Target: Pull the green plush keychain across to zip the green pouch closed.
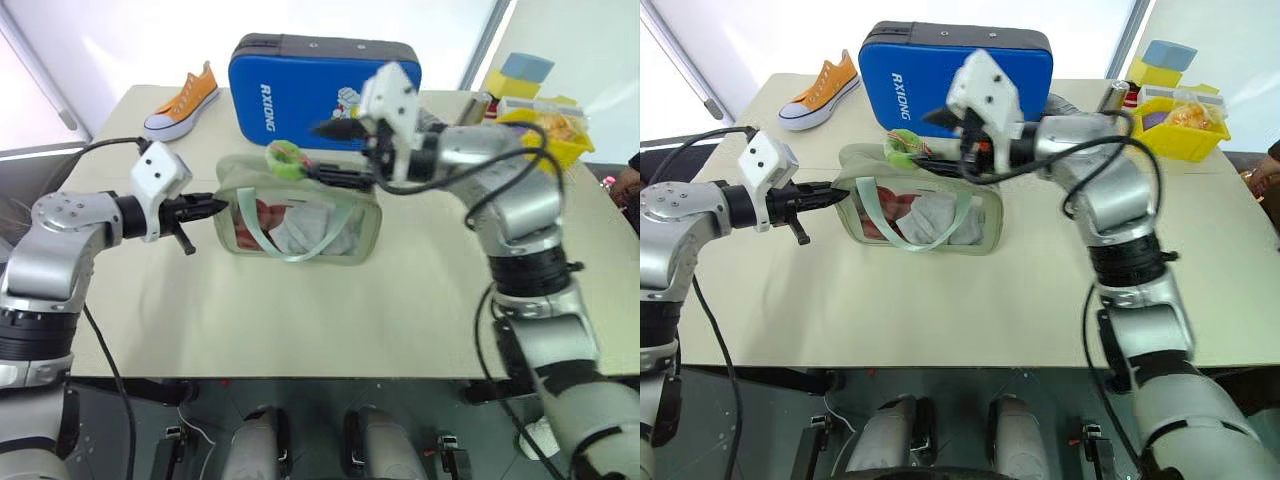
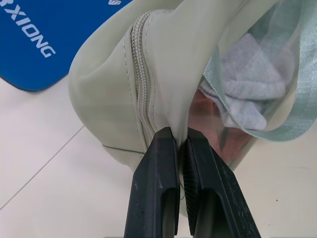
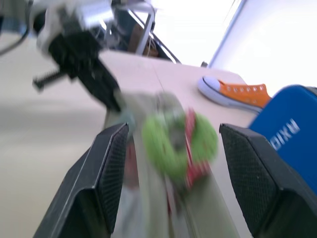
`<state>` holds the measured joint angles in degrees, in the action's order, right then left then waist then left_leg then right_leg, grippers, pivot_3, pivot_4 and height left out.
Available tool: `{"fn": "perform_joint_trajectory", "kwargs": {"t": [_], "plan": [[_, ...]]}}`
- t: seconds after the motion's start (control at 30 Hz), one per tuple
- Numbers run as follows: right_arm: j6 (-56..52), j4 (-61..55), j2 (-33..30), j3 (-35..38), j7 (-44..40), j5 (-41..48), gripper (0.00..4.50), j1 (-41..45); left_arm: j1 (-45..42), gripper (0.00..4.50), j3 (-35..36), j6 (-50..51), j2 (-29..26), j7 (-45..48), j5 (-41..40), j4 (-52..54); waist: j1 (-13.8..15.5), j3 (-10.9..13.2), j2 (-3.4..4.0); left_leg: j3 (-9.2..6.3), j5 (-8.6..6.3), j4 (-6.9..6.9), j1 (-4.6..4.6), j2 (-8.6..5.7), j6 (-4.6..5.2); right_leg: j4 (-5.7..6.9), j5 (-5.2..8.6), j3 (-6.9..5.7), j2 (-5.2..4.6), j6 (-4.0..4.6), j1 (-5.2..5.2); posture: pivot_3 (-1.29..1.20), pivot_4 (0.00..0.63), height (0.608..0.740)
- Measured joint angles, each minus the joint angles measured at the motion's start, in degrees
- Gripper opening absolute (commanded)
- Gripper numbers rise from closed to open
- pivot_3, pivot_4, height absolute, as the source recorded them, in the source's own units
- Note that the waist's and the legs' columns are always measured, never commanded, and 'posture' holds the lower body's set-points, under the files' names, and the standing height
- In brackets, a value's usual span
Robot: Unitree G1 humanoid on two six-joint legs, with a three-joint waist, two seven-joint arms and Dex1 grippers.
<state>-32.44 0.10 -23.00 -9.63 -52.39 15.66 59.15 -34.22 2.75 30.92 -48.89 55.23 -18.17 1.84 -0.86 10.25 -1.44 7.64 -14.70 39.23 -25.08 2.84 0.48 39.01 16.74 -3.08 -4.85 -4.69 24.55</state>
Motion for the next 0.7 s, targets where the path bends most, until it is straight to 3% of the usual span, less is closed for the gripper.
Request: {"fn": "perform_joint_trajectory", "kwargs": {"t": [0.17, 0.2, 0.27, 0.4, 0.7], "plan": [[2.0, 5.1, 3.0, -2.8, 1.9, -2.2, 3.01, 0.0, 0.0, 0.00, -0.1, 0.0, 0.0, 0.1, 0.2, 0.2, 0.1, 0.0, -0.01, 0.00, -0.01, 0.02, -0.09, -0.09, 0.02, -0.02, 0.00, -0.01, -0.08, 0.00, 0.02, 0.00, 0.150, 0.740], [2.3, 5.9, 3.2, -3.0, 2.0, -2.6, 2.78, 0.0, 0.0, 0.00, -0.1, 0.0, 0.0, 0.1, 0.2, 0.2, 0.1, 0.0, -0.01, 0.00, -0.01, 0.02, -0.08, -0.08, 0.02, -0.01, 0.00, -0.02, -0.08, 0.00, 0.02, 0.00, 0.150, 0.740], [2.9, 7.6, 3.5, -3.2, 2.2, -3.2, 2.16, 0.0, 0.0, 0.00, -0.1, 0.0, -0.1, 0.0, 0.2, 0.6, 0.0, 0.0, 0.00, -0.01, -0.01, 0.01, -0.08, -0.07, 0.01, 0.00, 0.00, -0.03, -0.07, 0.00, 0.05, 0.00, 0.150, 0.740], [3.5, 9.0, 3.5, -3.2, 1.8, -3.7, 0.04, 0.0, 0.4, 0.00, -0.1, 0.1, -0.1, -0.2, 0.2, 1.3, -0.1, 0.0, 0.00, -0.01, -0.01, 0.01, -0.08, -0.06, 0.02, 0.00, 0.00, -0.02, -0.07, 0.00, 0.05, 0.00, 0.150, 0.740], [3.9, 9.0, 0.7, -2.2, 0.5, -4.1, 0.04, 0.0, 0.5, 0.00, -0.1, 0.1, -0.1, -0.7, 0.1, 1.8, 0.0, 0.0, 0.00, -0.01, -0.01, 0.01, -0.09, -0.07, 0.02, -0.01, 0.00, -0.02, -0.08, 0.00, 0.05, 0.00, 0.150, 0.740]]}}
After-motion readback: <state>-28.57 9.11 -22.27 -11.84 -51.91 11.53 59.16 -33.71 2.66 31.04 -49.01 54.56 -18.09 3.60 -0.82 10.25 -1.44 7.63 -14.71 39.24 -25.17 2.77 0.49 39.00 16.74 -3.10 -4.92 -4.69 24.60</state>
